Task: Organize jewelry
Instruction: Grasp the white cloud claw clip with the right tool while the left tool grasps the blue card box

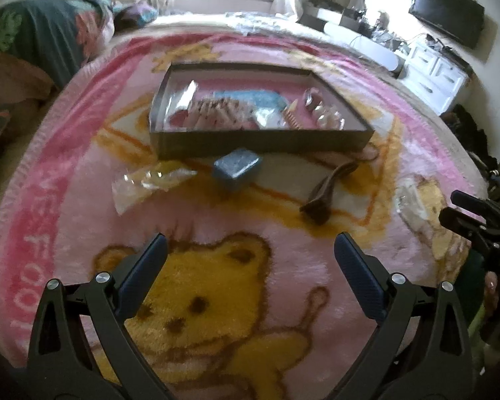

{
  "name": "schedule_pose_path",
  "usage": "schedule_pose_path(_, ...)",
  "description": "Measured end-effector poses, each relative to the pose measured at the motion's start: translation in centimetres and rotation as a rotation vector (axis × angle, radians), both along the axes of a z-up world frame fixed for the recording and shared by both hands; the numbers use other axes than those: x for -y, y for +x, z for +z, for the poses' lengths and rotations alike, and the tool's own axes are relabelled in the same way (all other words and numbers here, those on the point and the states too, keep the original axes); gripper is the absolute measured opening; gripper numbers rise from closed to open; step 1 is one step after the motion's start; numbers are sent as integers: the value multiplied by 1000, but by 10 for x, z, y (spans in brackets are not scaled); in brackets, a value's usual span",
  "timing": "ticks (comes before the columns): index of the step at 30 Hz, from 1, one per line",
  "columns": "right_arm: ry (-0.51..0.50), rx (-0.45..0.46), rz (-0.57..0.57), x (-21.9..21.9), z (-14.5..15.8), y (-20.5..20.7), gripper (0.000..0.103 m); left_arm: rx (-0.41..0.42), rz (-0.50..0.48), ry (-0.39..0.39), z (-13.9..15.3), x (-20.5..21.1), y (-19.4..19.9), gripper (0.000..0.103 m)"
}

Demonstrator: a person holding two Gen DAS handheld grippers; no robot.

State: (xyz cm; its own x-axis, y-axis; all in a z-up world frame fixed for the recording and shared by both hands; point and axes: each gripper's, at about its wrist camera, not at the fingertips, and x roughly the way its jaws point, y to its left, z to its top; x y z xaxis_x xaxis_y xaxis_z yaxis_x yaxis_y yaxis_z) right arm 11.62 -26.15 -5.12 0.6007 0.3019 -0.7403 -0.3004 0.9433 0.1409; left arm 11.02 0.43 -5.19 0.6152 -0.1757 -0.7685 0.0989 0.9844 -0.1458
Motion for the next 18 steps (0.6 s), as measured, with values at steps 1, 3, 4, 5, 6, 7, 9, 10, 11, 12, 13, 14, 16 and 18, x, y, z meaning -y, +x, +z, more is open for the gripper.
schedule_pose_path(1,10,-16,-9,2,-5,4,88,-4,0,-6,-3,-1,3,93)
schedule_pose_path(3,23,-42,-27,4,-12,10,88,-7,7,-4,-8,-2,7,93)
schedule_pose_path(4,31,-57,-34,5,-16,14,88,-9,9,-6,-10,-3,9,93)
schedule_pose_path(5,38,-64,-36,5,-18,16,88,-9,9,-7,-11,-3,12,93)
schedule_pose_path(6,42,-75,-44,5,-22,21,88,-8,14,2,-13,-3,15,93)
schedule_pose_path(7,45,-87,-53,5,-26,25,88,-5,18,14,-14,-3,17,93)
schedule_pose_path(9,60,-115,-62,4,-33,35,87,-4,13,17,-17,-3,22,89)
schedule_pose_path(10,56,-124,-72,3,-36,39,84,-7,13,14,-19,-3,26,87)
schedule_pose_path(11,54,-135,-74,2,-40,43,77,-10,9,8,-20,-3,28,83)
schedule_pose_path(12,55,-147,-69,1,-44,46,71,-9,6,5,-20,-2,32,82)
schedule_pose_path(13,49,-157,-67,-1,-48,48,59,-8,5,5,-21,-1,35,79)
schedule_pose_path(14,39,-154,-67,-3,-49,49,50,-12,2,4,-22,0,39,78)
schedule_pose_path(16,19,-126,-36,-8,-48,47,37,-21,7,3,-25,1,46,75)
schedule_pose_path(18,10,-105,20,-17,-45,41,37,-37,15,-5,-30,1,54,72)
